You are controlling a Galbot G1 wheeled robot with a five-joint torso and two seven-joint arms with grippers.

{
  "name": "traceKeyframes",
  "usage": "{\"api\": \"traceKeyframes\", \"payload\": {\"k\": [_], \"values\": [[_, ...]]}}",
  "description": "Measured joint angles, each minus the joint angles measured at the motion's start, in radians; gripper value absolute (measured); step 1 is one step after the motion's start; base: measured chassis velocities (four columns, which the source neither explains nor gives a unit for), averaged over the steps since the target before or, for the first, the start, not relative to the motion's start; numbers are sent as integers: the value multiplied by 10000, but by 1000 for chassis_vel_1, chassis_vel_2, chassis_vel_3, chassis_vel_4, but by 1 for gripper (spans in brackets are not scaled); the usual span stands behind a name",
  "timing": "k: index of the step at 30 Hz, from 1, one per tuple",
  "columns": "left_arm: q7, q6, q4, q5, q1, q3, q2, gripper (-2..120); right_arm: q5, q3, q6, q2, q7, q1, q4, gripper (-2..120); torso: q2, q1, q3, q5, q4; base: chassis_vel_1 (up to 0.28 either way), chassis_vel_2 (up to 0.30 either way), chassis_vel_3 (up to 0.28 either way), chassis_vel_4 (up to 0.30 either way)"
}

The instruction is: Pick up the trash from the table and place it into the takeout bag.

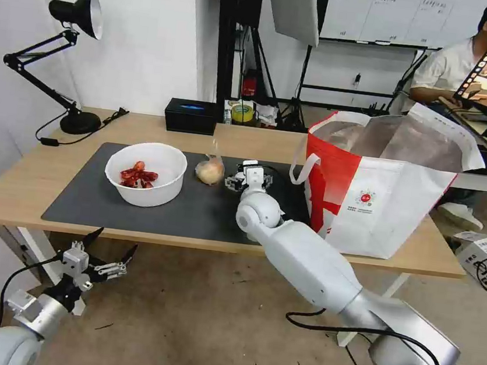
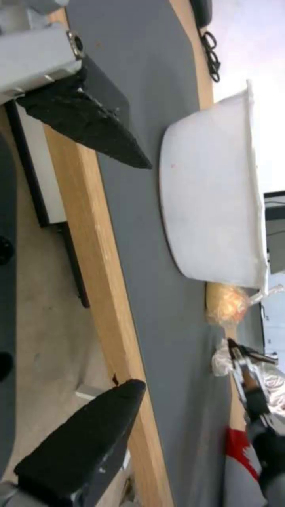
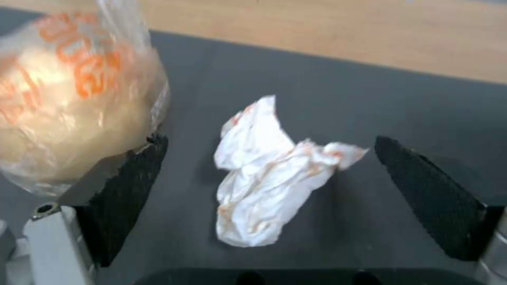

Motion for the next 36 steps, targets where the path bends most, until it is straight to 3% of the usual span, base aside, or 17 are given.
{"api": "traceKeyframes", "payload": {"k": [11, 29, 36], "values": [[95, -71, 37, -36, -29, -38, -51, 100, 41, 213, -135, 658, -366, 352, -1173, 100, 1, 0, 0, -1, 1, 0, 0, 0, 0], [81, -85, 200, -132, -225, 63, 28, 100, 69, 510, -169, 807, -453, 189, -1511, 100, 1, 0, -1, 0, 0, 0, 0, 0, 0], [80, -127, 210, -148, -197, 67, 15, 100, 319, 724, -157, 866, -392, 28, -1527, 80, 3, -4, -5, 0, 0, 0, 0, 0, 0]]}}
